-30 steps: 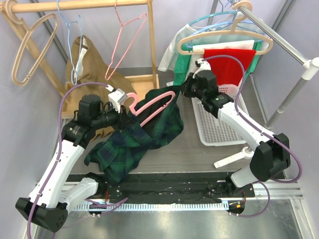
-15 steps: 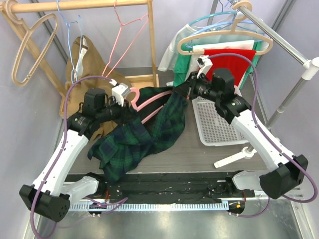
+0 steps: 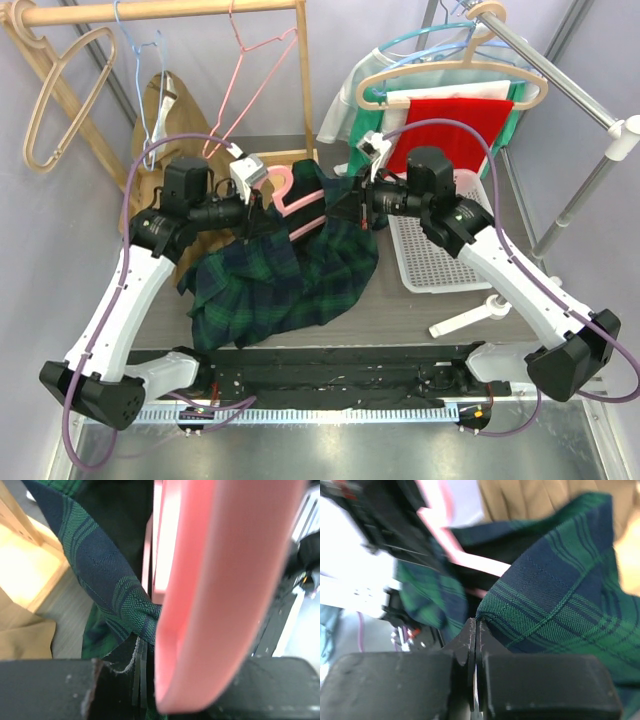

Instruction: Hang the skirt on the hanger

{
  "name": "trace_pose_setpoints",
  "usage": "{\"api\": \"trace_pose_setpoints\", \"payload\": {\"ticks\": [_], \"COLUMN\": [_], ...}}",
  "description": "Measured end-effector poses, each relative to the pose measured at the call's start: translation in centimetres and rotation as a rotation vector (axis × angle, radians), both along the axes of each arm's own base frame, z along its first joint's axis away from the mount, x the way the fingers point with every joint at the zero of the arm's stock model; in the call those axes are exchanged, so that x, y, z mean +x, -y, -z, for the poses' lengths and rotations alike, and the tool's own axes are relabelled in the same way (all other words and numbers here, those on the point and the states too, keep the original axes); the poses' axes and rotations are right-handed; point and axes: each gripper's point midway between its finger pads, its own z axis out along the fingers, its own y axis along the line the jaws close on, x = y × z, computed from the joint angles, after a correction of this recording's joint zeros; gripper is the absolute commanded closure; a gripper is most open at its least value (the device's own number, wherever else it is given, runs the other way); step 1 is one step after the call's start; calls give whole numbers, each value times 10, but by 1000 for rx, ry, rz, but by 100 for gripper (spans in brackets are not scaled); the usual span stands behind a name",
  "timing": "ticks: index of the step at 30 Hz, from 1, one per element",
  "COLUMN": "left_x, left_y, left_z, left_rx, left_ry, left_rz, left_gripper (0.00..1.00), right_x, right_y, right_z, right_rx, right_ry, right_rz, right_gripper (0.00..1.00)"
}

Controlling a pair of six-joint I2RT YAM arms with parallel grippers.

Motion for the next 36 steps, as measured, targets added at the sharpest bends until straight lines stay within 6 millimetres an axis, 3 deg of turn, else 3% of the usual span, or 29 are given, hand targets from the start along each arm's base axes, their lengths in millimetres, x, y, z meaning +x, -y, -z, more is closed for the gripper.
{"api": "trace_pose_setpoints", "payload": {"ticks": [2,3,4,8,14,20,26,32,36], "left_x": [-6,-11,-18,-47,-52,-43,-43,-38,-35], "left_y": [-2,-3,-4,-2,2,2,14,28,30], "left_z": [7,11,15,18,21,41,56,63,67], "left_rx": [16,19,19,-27,-46,-25,-40,-67,-66], "left_ry": [-7,-6,-11,-25,-50,-114,-188,-275,-290], "left_rz": [13,24,38,113,147,145,248,369,389], "left_gripper": [100,100,100,100,100,100,100,100,100], "right_x": [2,2,2,-6,-3,6,5,7,9], "right_y": [3,5,7,8,4,-7,-16,-26,-25], "right_z": [15,20,25,30,35,62,60,73,79], "right_rx": [-52,-73,-94,-137,-154,-184,-147,-143,-165], "right_ry": [-17,-21,-18,38,98,93,120,103,105], "right_rz": [18,24,22,-47,-95,-156,-205,-248,-242], "right_gripper": [78,62,56,41,41,41,42,46,54]}}
